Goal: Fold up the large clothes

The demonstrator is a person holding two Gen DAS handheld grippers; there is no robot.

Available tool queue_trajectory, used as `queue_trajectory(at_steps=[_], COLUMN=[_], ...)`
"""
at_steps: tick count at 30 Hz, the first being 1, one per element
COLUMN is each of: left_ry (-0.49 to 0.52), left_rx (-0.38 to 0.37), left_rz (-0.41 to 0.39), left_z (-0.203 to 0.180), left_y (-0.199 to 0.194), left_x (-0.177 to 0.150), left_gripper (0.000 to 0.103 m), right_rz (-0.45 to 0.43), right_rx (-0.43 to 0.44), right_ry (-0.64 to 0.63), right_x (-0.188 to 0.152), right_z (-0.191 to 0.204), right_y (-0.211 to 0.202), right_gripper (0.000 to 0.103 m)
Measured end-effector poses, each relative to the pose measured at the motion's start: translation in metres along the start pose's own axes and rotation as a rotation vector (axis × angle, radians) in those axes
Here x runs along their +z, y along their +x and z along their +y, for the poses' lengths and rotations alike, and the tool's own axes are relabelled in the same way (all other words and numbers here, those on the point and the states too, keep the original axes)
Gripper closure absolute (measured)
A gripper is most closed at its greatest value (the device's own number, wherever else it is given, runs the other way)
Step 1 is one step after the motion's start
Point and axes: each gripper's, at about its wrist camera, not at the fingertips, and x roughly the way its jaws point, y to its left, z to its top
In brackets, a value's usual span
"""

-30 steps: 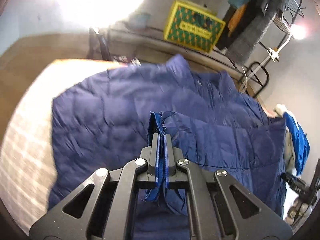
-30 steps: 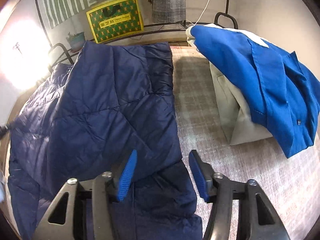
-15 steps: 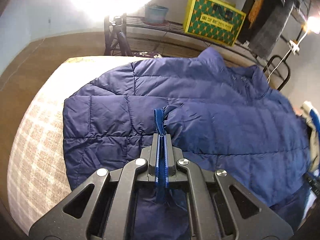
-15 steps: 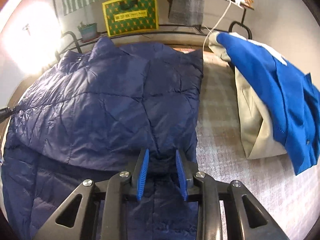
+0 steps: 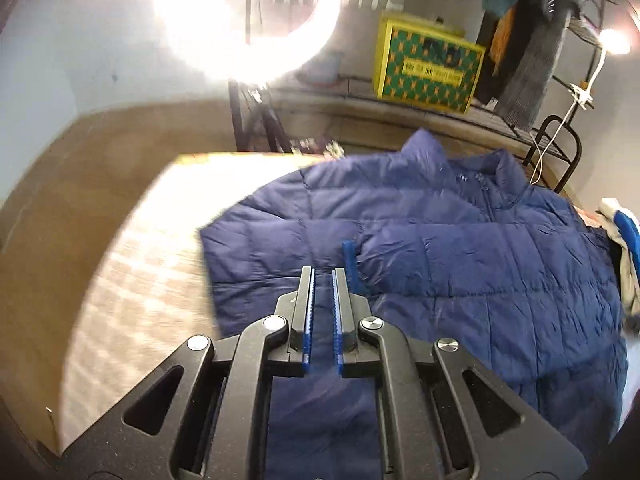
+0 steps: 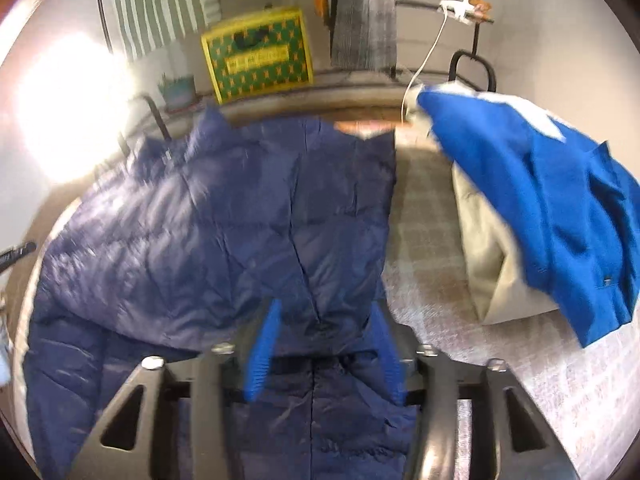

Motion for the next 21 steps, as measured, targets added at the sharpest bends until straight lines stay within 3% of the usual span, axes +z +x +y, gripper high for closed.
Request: queue_trajectory(at_steps=[4,6,7,8,10,14,21], left_ry=[-0.024,-0.041,-0.058,-0.074,-0.104,-0.131,-0.203], left_rx=[-0.021,-0.032,-0.038,-0.046,-0.065,-0.098,-0.17], left_rz=[-0.037,-0.047,-0.049,-0.049,-0.045,-0.013,0.073], left_z=[0.027,0.039,0.047,0.053,0.062,0.076,0.098], left_y=[-0.055,-0.079,-0.097,-0.111,-0.132,-0.175,-0.212], left_x=[-0.012,-0.021,-0.03,-0.04,-0.053,-0.093,-0.166], left_gripper=[0.097,0.097,0.089,0.073,0.051,0.049,0.042], right_rz=[-0.091,-0.147,-0.162,-0.183,-0.223,-0.304,-0.207], right_rx=[0.016,0.062,0.083,0.109,0.121,0.129,0.2], right_ry=[-0.025,-0.026,-0.027,-0.035,-0.058,-0.08,-0.11], right_x=[0.002,-0.004,-0.004,-0.006,-0.01,-0.026,-0.077], right_z=[-0.002,-0.006,-0.006,-0.008,-0.007,-0.008,-0.011], right_y=[-0.04,-0.068,-0.076,-0.089,-0.111,-0.157,-0.193], right_gripper=[0.041,0.029,0.027,0.024,0.019,0.007,0.004])
